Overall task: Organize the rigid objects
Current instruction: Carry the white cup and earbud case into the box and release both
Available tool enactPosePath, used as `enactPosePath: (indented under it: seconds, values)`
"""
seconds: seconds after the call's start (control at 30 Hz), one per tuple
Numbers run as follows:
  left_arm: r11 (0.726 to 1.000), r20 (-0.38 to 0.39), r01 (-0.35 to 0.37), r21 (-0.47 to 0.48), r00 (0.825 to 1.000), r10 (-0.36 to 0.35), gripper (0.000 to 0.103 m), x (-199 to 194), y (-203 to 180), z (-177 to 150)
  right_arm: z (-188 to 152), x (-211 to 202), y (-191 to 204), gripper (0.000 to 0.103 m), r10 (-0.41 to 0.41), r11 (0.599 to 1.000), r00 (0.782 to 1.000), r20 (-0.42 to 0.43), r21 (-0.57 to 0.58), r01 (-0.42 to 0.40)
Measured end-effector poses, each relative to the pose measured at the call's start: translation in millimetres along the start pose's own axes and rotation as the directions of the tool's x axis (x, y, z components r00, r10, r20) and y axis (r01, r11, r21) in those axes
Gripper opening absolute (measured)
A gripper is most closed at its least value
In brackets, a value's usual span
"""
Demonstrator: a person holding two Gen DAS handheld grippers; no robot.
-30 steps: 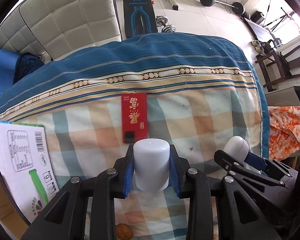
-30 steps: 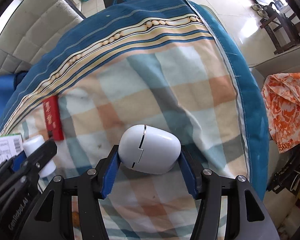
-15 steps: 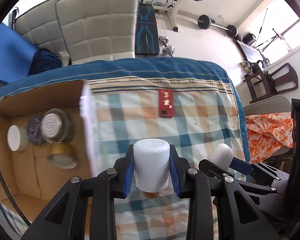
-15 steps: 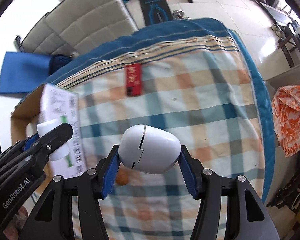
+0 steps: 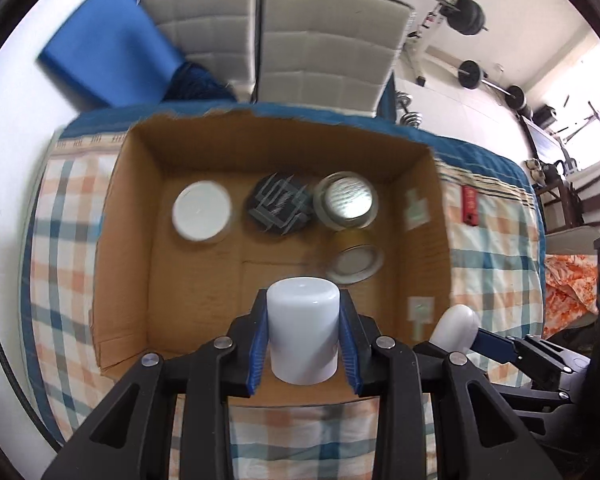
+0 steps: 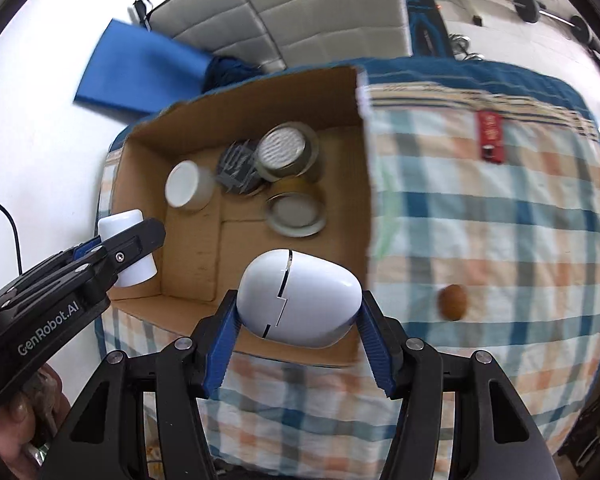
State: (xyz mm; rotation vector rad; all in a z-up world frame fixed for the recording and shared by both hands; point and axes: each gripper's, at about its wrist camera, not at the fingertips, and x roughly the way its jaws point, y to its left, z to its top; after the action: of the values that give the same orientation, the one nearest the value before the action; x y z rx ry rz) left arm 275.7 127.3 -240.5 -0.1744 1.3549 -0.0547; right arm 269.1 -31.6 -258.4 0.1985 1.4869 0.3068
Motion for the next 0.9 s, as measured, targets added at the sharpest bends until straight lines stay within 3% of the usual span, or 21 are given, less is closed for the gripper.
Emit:
enactPosePath:
  seconds: [0.23, 0.33, 0.5, 0.8, 0.9]
  values:
    - [0.995, -0.127, 0.001, -0.103, 0.992, -0.014, 0.029, 56, 79, 7, 19, 81, 45, 0.060, 0.000, 1.000, 0.997, -0.082, 0.003, 0.000]
    - [0.992, -0.189, -0.004, -0.124, 0.982, -0.020, 0.029, 85, 95, 16, 31, 112, 55, 0.060, -0.014, 1.000, 0.994, -0.108, -0.007, 0.014]
    - [0.992, -0.265, 0.006, -0.126, 0.964, -0.039, 0.029, 118, 104, 28, 45, 159, 60, 0.060, -0.046, 0.999, 0.984, -0.174, -0.014, 0.044]
    - [0.995, -0.364, -0.010, -0.095, 0.931, -0.026, 0.030, 152, 100, 33, 48, 197, 52, 0.061, -0.038, 0.999, 0.963, -0.265, 0.012, 0.043]
    - [0.994, -0.369, -0.016, -0.107, 0.929, -0.025, 0.038, 149, 101, 33, 48, 197, 50, 0.061, -0.034, 0.999, 0.959, -0.282, 0.008, 0.037]
